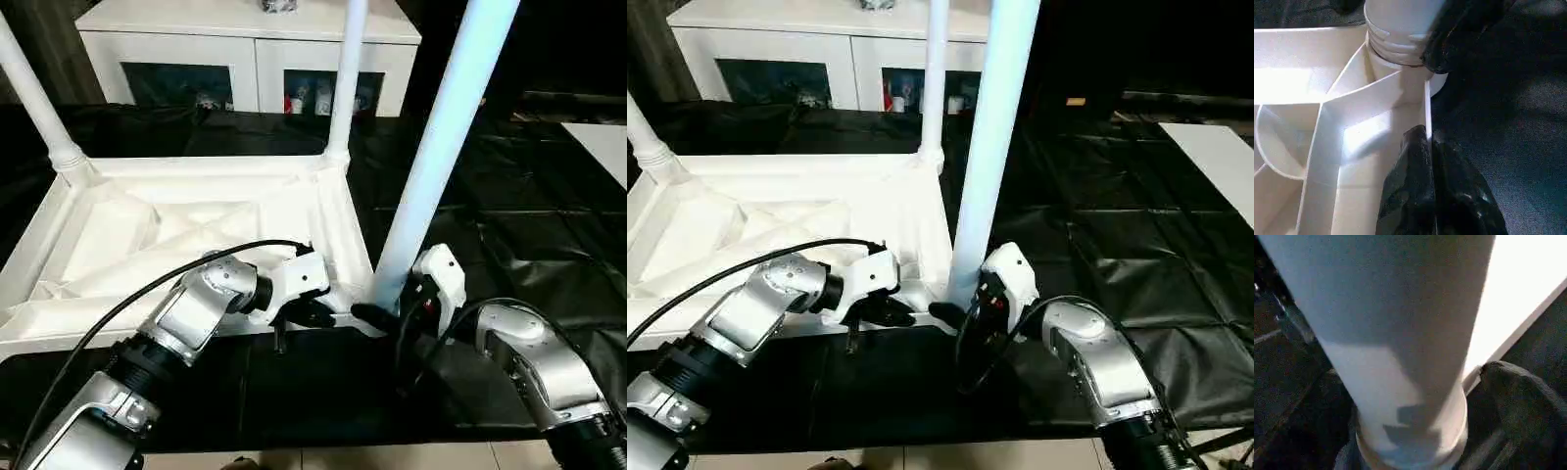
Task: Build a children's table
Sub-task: Rotate leg to tighten
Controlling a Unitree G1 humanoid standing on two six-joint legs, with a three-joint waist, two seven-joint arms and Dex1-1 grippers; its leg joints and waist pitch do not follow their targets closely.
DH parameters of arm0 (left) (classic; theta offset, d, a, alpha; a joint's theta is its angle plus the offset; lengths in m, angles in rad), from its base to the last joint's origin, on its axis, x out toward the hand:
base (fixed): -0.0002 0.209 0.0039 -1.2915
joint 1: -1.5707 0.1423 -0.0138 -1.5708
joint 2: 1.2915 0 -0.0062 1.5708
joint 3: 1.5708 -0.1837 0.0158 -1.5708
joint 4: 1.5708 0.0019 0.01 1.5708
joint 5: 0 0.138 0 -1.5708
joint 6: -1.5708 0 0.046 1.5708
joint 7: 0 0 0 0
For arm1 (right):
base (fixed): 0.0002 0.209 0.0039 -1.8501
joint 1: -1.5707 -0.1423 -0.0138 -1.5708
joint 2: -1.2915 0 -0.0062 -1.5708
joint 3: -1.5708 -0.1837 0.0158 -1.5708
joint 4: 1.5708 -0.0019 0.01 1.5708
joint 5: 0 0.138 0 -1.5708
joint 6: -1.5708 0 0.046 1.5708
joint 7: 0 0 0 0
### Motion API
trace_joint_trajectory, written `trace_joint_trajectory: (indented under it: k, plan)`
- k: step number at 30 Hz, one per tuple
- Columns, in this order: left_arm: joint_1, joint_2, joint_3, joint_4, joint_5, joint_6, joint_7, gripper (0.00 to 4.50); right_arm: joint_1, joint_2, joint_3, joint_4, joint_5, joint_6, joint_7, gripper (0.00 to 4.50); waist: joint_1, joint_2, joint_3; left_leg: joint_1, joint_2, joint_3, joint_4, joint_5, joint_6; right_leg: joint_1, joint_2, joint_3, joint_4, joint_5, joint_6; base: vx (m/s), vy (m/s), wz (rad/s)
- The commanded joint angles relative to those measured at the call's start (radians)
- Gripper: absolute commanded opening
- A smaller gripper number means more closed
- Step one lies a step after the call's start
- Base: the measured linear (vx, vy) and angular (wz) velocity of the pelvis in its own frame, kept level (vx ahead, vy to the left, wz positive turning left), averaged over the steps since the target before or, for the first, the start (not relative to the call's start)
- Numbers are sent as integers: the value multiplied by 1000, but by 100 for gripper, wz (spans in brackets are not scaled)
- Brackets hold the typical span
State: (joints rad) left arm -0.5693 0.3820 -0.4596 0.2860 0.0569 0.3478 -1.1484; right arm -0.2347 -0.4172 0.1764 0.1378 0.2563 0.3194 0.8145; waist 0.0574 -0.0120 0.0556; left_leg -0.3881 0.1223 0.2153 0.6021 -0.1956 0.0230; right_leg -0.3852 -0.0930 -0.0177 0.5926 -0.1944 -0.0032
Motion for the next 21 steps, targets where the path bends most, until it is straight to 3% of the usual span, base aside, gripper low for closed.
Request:
trace_joint_trajectory:
  k: [1,3,7,17,21]
  plan:
    - [5,1,-32,-21,10,14,-19,0,-10,-17,9,11,-20,-19,14,382,-4,-8,-58,35,111,-55,-92,-243,-2,20,-74,35,-59,-163,-229,0,0,0]
    - [5,2,-32,-24,10,17,-19,0,-9,-19,10,13,-26,-24,21,382,-3,-7,-59,35,111,-55,-91,-231,3,20,-74,34,-58,-148,-230,0,0,0]
    - [0,3,-32,-14,13,13,-16,0,-2,-34,6,10,-27,-23,39,336,-2,-5,-60,35,111,-54,-88,-200,23,23,-73,33,-53,-93,-246,0,0,0]
    - [-8,1,-30,-4,14,15,-11,0,-10,-22,-3,38,-32,-41,36,276,-3,-6,-60,34,111,-55,-88,-216,20,23,-73,33,-55,-122,-247,0,0,0]
    - [-27,-60,15,64,19,29,102,0,-19,79,-51,96,-39,-68,-127,274,-7,-8,-57,33,109,-55,-89,-250,6,17,-75,34,-62,-182,-245,0,0,0]
